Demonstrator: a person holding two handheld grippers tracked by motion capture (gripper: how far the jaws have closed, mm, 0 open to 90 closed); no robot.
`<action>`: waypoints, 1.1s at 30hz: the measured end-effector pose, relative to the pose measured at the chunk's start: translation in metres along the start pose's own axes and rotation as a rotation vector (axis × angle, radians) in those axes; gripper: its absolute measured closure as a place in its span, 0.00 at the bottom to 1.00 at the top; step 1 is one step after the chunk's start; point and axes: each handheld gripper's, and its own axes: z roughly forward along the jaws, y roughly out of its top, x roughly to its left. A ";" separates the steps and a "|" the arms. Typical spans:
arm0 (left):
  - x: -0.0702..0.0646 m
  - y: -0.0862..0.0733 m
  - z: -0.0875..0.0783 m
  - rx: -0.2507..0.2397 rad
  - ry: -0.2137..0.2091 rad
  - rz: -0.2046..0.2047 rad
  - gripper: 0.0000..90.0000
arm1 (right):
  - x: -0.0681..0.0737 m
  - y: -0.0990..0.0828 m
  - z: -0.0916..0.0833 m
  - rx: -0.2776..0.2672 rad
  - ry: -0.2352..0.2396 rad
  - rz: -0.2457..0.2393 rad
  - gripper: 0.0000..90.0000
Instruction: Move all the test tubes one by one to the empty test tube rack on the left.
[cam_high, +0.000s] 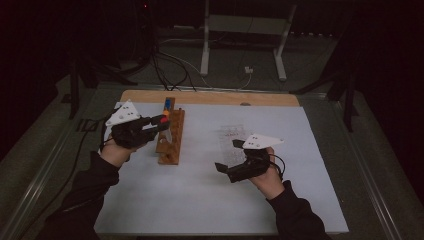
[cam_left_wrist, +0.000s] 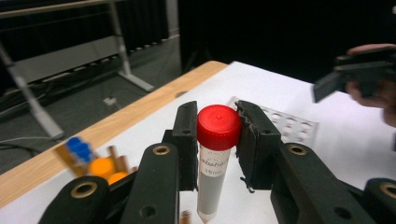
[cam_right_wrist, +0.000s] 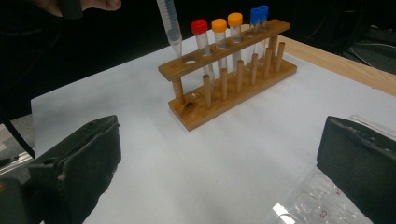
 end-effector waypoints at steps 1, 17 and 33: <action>0.002 -0.001 -0.001 -0.002 0.011 -0.003 0.80 | 0.000 0.000 0.000 -0.001 0.001 0.000 0.00; 0.025 -0.029 0.009 0.005 0.082 -0.067 0.80 | 0.000 0.001 -0.002 -0.004 0.011 -0.002 0.00; 0.025 -0.062 0.030 0.052 0.095 -0.091 0.80 | -0.001 0.001 -0.003 -0.005 0.023 0.001 0.00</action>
